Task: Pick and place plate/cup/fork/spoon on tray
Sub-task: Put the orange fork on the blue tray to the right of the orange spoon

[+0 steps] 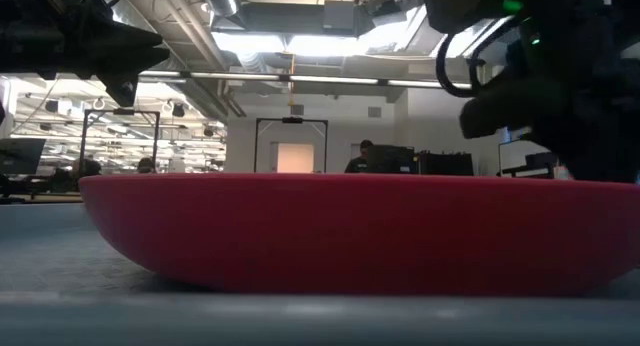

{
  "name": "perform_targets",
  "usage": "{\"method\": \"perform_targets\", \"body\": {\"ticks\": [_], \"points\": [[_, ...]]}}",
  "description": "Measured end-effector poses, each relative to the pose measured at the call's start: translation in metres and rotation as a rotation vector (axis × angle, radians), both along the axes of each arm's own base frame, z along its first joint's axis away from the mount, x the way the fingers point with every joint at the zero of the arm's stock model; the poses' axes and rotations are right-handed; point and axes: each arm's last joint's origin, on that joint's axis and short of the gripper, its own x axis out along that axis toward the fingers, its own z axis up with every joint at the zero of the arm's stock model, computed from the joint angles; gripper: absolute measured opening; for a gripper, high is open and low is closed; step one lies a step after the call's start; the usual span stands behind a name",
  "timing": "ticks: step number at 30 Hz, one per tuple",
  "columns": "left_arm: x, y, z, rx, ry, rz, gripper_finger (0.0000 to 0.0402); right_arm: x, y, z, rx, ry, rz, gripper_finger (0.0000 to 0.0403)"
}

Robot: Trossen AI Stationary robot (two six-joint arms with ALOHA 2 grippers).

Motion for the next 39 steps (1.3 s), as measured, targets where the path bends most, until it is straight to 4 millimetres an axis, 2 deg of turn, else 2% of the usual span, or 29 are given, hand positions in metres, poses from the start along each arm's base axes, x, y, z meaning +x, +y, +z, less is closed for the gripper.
{"method": "perform_targets", "body": {"ticks": [7,12,16,20,24,39], "points": [[0.000,0.000,0.000,0.000,0.002,0.000,0.0094,-0.018,0.027,0.001,0.022,0.063,0.053,0.0067],[0.000,0.000,-0.002,0.002,0.023,0.000,0.0094,-0.036,0.056,0.001,-0.055,0.055,-0.043,0.0067],[0.000,0.000,-0.002,0.002,0.023,0.001,0.0094,-0.048,0.070,0.000,-0.166,-0.009,-0.125,0.0067],[0.000,0.000,-0.002,0.002,0.023,0.000,0.0094,-0.057,0.069,-0.009,-0.246,-0.011,-0.260,0.0067],[0.000,0.000,-0.002,-0.001,0.022,0.000,0.0094,-0.067,0.066,-0.023,-0.203,0.083,-0.324,0.0067],[0.000,0.000,-0.002,0.002,0.026,0.001,0.0094,-0.059,0.069,-0.025,-0.197,-0.045,-0.279,0.0067]]}}
